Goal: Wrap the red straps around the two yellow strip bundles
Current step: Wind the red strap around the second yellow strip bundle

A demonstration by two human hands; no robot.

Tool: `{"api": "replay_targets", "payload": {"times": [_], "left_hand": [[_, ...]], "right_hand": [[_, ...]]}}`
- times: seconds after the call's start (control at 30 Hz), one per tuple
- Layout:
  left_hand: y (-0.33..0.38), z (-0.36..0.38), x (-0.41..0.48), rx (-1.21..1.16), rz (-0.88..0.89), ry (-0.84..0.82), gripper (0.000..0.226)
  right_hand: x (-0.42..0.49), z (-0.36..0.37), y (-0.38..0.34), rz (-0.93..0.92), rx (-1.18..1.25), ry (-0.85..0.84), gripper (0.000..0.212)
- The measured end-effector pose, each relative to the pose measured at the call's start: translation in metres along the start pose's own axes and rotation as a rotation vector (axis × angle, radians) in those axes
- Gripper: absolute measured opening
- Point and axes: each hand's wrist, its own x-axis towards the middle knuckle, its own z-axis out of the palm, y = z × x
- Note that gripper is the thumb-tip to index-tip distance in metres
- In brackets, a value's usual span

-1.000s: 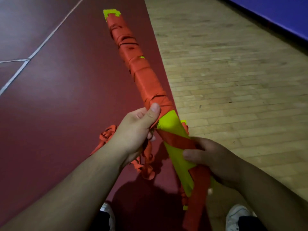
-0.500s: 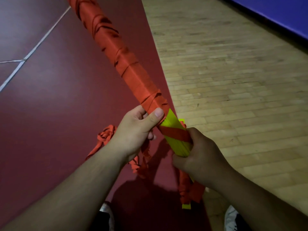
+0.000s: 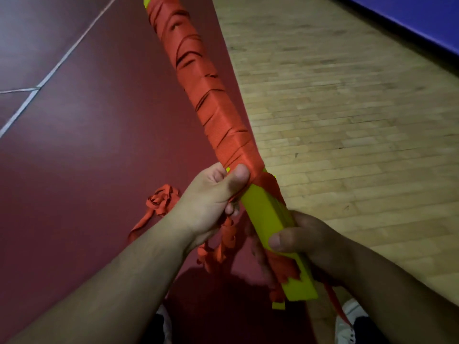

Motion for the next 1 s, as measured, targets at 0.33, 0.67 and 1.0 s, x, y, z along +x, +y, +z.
{"api": "replay_targets", "payload": {"times": [0.33,0.67,1.0], "left_hand": [[-0.018,0.007,0.004,0.215,0.023,0.550,0.034],[0.004,-0.018,0.003,0.239,-0.135,0.180,0.029],[0.003,-0.030,0.000,0.105,-0.039,-0.015,0.047]], "right_hand": [[0.021,0.026,0.016,-0.062,-0.828,0.574,0.076],[0.013,0.012,0.005,-0.069,-0.922,0.638,0.040],[0.005,0.008,0.000,-0.135,-0.622,0.521,0.047]]}}
